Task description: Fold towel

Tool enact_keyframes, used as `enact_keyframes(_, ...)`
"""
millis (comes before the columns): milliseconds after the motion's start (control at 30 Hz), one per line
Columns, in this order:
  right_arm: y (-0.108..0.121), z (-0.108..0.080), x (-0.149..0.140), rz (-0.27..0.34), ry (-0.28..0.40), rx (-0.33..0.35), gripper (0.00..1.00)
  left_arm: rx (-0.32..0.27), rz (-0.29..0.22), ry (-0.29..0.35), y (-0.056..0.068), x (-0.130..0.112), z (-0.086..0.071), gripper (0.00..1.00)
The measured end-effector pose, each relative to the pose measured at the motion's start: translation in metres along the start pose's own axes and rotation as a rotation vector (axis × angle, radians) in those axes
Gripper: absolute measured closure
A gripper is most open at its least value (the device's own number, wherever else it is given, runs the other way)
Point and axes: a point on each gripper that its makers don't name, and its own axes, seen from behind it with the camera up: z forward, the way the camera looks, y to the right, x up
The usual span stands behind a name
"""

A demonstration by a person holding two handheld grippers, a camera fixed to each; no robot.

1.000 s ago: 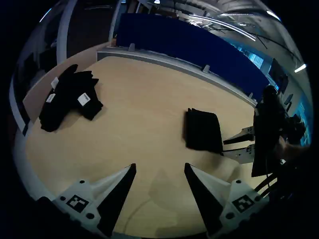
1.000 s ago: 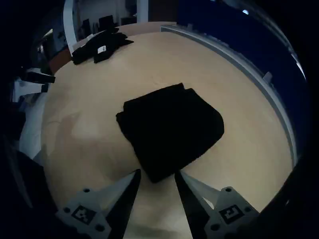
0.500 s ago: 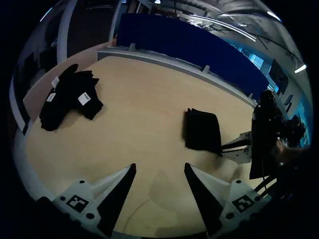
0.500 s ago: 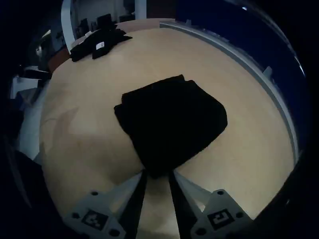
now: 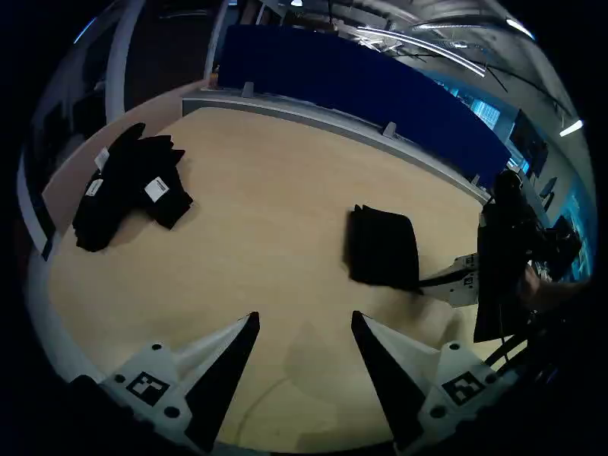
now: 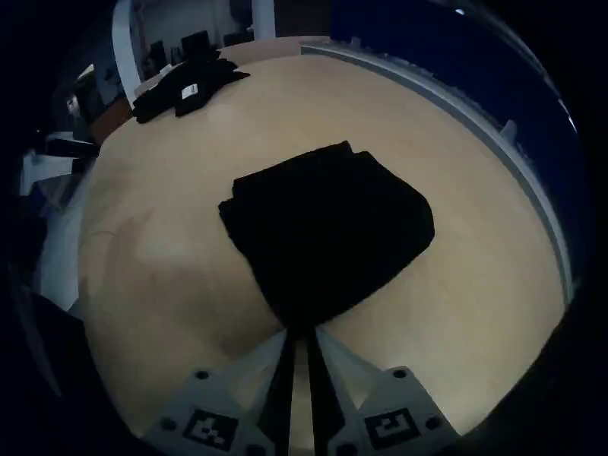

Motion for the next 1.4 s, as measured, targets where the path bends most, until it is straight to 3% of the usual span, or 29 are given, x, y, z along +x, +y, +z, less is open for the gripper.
enact_keyframes(400,0.003,-0.013,0.020,0.000,0.053,-0.008,0.94,-0.013,0.012,0.004,0.002,0.010,0.004,0.11)
enact_keyframes(933,0.029,-0.069,0.082,-0.022,0.194,-0.074,0.94,-0.058,0.062,0.027,0.025,0.030,0.009,0.11)
enact_keyframes(1400,0.038,-0.121,0.135,-0.042,0.317,-0.103,0.94,-0.068,0.089,0.052,0.032,0.047,0.011,0.11)
